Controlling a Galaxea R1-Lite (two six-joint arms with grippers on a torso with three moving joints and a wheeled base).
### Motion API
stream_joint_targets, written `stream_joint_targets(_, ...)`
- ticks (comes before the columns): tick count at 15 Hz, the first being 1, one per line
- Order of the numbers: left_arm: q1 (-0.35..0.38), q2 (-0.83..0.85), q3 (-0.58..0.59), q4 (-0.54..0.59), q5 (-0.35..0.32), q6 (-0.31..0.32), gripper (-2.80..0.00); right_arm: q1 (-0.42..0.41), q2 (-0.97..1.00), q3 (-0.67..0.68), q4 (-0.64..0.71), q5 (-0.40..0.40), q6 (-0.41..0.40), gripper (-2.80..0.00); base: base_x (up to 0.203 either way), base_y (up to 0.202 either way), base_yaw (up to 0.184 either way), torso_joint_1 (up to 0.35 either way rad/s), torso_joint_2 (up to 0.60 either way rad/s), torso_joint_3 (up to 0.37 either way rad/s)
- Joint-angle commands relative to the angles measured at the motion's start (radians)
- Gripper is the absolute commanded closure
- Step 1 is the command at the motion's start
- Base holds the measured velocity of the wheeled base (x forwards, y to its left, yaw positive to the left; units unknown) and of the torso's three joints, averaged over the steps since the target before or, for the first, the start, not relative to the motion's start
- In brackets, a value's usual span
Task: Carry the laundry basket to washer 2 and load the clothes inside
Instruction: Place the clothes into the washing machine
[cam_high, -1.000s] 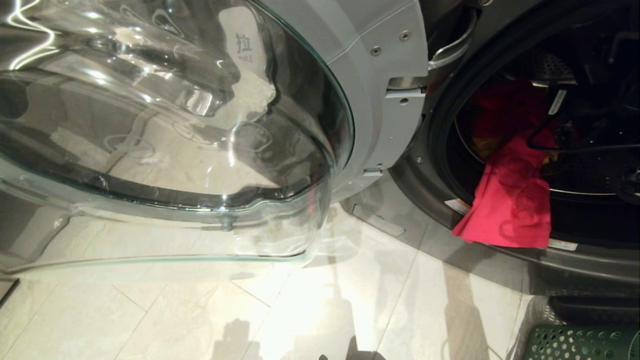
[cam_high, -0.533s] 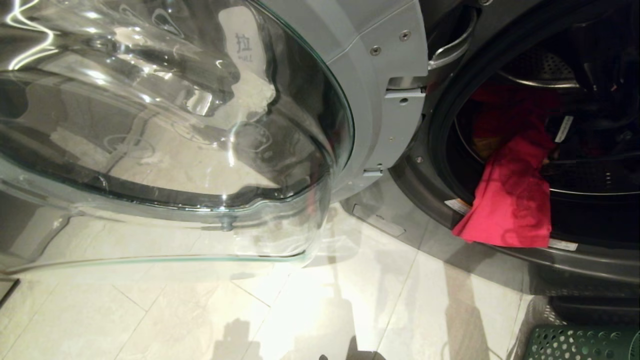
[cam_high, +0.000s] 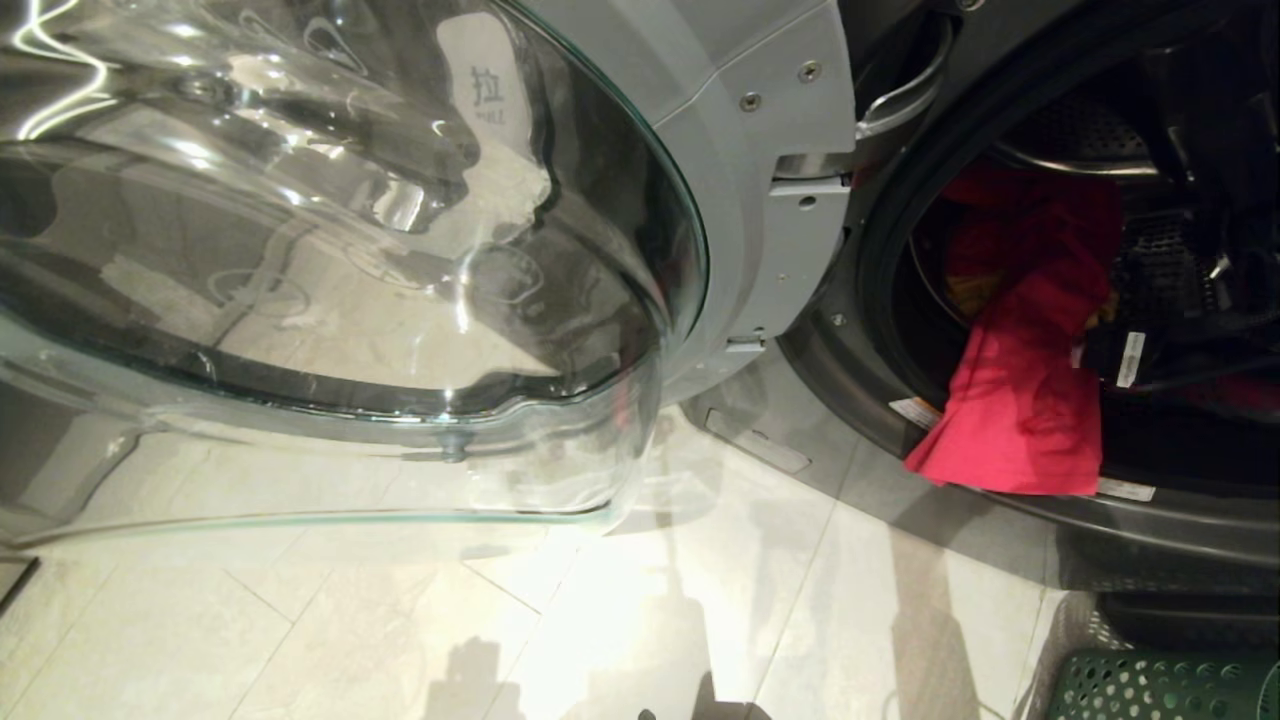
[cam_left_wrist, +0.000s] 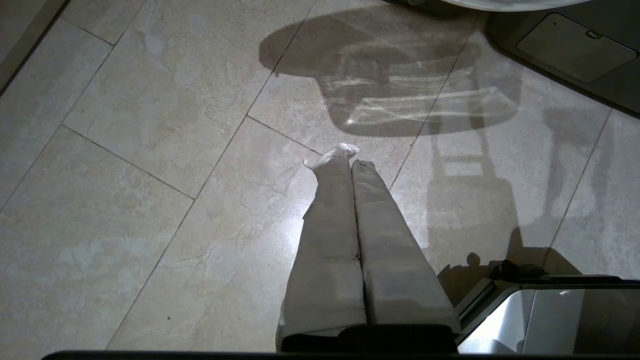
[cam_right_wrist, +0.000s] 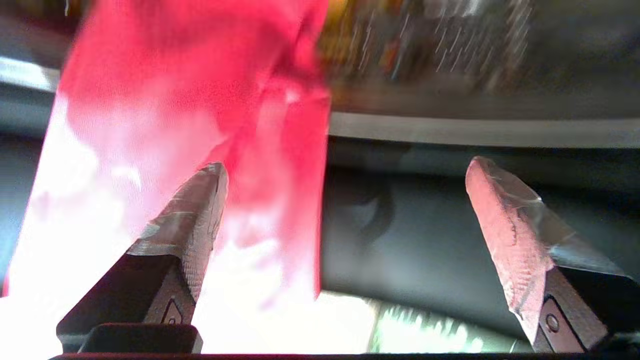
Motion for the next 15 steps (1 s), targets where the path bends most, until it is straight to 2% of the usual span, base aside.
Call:
stream_joint_targets(1, 0.001, 0.0, 0.0, 0.0, 0.001, 0.0, 0.0, 0.017, -0.031, 0.001, 0.064, 0.003, 0.057, -2.8, 0.0, 0.0, 0.0, 0.0, 0.0, 0.0)
stream_joint_targets(3, 0.0, 0.0, 0.0, 0.0, 0.001, 0.0, 0.0, 0.03, -0.042, -0.008, 0.07, 0.021, 0.116, -2.8, 0.0, 0.0, 0.0, 0.0, 0.0, 0.0)
stream_joint_targets(5, -0.001, 0.0, 0.0, 0.0, 0.001, 0.0, 0.0, 0.048, -0.061, 0.0, 0.072, 0.055, 0.255, -2.8, 0.0, 0.0, 0.0, 0.0, 0.0, 0.0)
stream_joint_targets(7, 0.0, 0.0, 0.0, 0.0, 0.001, 0.0, 0.0, 0.066, -0.066, 0.029, 0.073, 0.076, 0.338, -2.8, 0.0, 0.0, 0.0, 0.0, 0.0, 0.0)
stream_joint_targets(10, 0.001, 0.0, 0.0, 0.0, 0.0, 0.0, 0.0, 0.066, -0.052, 0.055, 0.098, 0.157, 0.403, -2.8, 0.0, 0.0, 0.0, 0.0, 0.0, 0.0)
stream_joint_targets(15, -0.001, 0.0, 0.0, 0.0, 0.001, 0.0, 0.0, 0.08, -0.015, 0.043, 0.111, 0.163, 0.428, -2.8, 0.0, 0.0, 0.0, 0.0, 0.0, 0.0)
